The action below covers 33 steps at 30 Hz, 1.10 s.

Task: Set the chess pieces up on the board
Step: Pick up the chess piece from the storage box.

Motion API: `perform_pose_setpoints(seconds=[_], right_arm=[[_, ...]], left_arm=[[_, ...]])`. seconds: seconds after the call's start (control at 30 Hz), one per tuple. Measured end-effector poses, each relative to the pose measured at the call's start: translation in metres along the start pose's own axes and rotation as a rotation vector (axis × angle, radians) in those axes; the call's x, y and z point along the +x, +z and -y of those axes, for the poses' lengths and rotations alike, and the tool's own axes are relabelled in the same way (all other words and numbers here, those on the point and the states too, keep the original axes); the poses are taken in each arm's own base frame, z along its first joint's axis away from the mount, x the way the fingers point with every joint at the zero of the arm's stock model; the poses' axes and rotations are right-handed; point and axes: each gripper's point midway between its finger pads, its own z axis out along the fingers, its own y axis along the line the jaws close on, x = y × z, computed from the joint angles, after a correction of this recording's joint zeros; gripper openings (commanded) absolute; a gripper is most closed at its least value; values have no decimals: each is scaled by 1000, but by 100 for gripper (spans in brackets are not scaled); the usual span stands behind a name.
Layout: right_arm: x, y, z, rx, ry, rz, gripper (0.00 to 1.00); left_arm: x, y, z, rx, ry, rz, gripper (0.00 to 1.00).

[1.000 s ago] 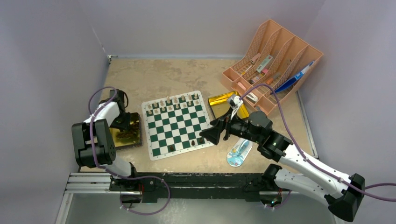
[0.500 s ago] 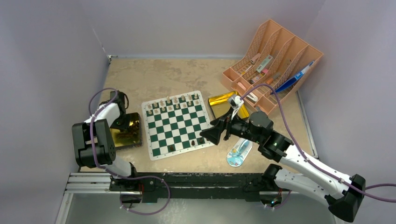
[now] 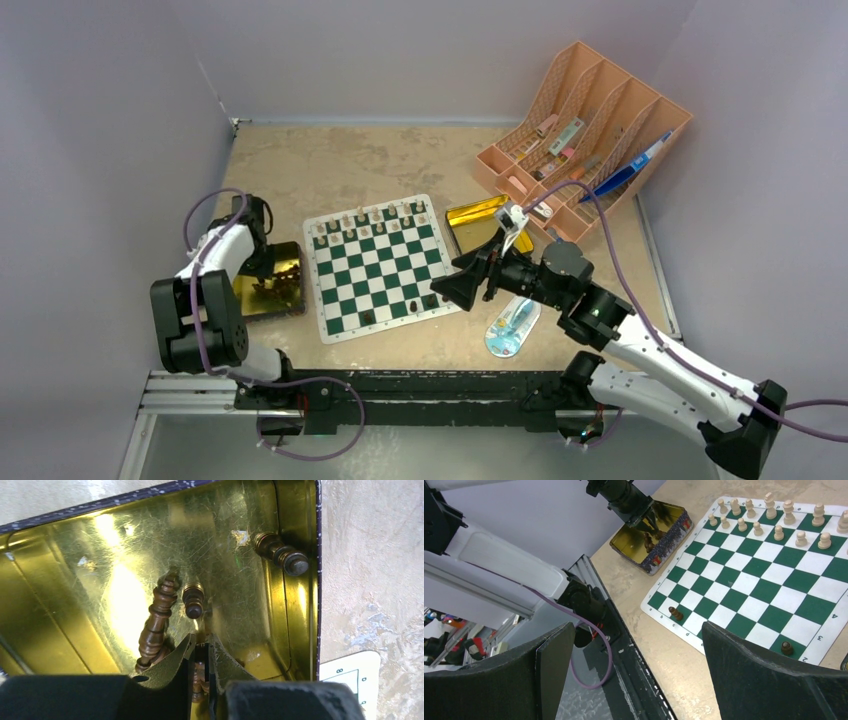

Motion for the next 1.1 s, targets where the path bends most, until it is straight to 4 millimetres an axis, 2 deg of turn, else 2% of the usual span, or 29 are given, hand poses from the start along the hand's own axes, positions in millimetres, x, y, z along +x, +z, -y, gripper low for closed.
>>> perform_pose_setpoints(seconds=[0.2, 0.3, 0.47, 0.63, 0.77, 0.93, 1.1], right_arm=[[-7, -6, -7, -18, -2, 28, 99], [-7, -6, -7, -17, -2, 27, 99], [-5, -6, -5, -13, 0, 22, 99], [-4, -5, -4, -2, 19, 18, 99], [-10, -4, -2, 15, 35, 45, 98], [-16, 13, -9, -35, 88, 58, 89], [-33, 38, -17, -104, 140, 122, 78]], left_arm=[[-7, -16, -4, 23, -28, 17, 6], [-11, -21, -7, 23, -29, 27, 0], [-21, -31, -12, 38, 6, 67, 0], [-35, -56, -8, 139, 72, 117, 0], [-48, -84, -3, 245, 83, 156, 0], [-52, -118, 1, 343, 60, 136, 0], [-35, -135, 0, 375, 44, 19, 0]])
